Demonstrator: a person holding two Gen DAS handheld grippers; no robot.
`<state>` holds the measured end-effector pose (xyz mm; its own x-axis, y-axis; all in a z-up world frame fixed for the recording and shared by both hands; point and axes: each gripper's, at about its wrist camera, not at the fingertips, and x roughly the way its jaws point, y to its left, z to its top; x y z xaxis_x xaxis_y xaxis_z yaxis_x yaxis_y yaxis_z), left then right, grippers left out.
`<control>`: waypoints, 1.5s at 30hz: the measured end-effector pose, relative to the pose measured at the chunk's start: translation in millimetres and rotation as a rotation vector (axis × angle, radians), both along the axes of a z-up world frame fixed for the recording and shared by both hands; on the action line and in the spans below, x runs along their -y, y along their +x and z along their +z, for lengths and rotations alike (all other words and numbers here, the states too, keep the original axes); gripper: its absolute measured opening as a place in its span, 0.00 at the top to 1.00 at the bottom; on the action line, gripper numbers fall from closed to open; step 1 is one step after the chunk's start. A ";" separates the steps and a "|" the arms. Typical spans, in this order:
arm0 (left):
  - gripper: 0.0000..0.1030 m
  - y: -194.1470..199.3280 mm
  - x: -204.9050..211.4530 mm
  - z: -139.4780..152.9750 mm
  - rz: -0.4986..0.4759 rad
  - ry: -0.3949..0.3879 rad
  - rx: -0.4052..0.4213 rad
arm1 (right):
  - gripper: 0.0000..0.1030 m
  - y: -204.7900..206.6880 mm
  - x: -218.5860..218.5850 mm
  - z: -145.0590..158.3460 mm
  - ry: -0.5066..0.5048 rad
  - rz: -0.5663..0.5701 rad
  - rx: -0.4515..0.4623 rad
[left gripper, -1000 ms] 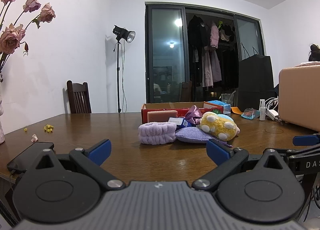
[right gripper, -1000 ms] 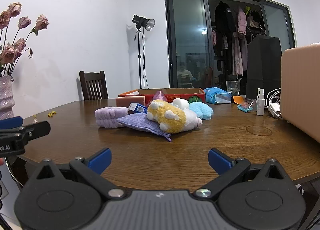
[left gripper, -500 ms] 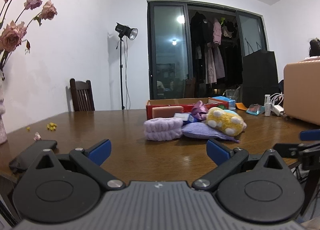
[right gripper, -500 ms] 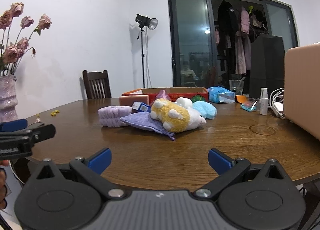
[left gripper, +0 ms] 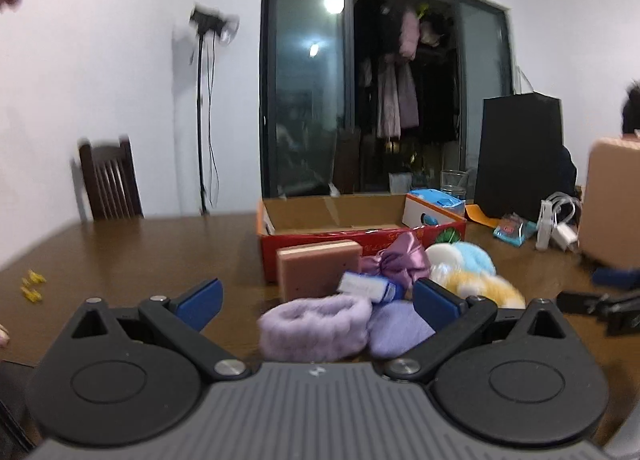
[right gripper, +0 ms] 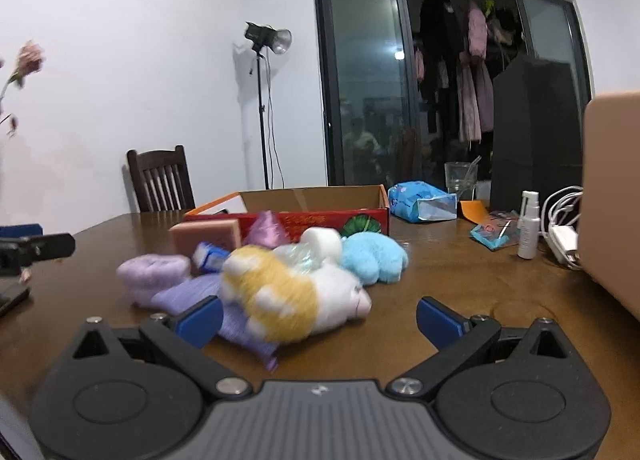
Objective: Organize soft objects
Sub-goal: 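Reach both tools to the yellow plush sheep and close both on it, then carry the plush sheep into the cardboard box and open both tools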
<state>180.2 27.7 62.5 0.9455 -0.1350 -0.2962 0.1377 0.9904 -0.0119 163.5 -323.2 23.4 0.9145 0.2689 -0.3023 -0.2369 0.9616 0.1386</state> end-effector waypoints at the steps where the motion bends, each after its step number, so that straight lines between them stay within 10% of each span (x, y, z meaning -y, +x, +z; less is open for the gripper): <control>1: 0.00 9.1 4.7 2.7 -0.012 -0.020 -0.013 | 0.00 15.7 4.3 1.9 0.018 -0.006 -0.028; 6: 0.17 53.5 46.1 -3.6 -0.163 -0.105 -0.111 | 0.13 67.3 19.4 -6.9 0.234 0.046 -0.231; 15: 0.56 127.0 87.6 -34.5 -0.316 -0.158 -0.326 | 0.27 111.3 22.0 -32.7 0.467 0.102 -0.340; 28: 0.51 95.5 124.5 -50.6 -0.371 -0.333 -0.516 | 0.34 100.2 71.1 -9.2 0.332 0.132 -0.318; 45: 0.61 108.7 127.9 -23.7 -0.383 -0.383 -0.430 | 0.45 106.7 86.0 -19.5 0.468 0.106 -0.348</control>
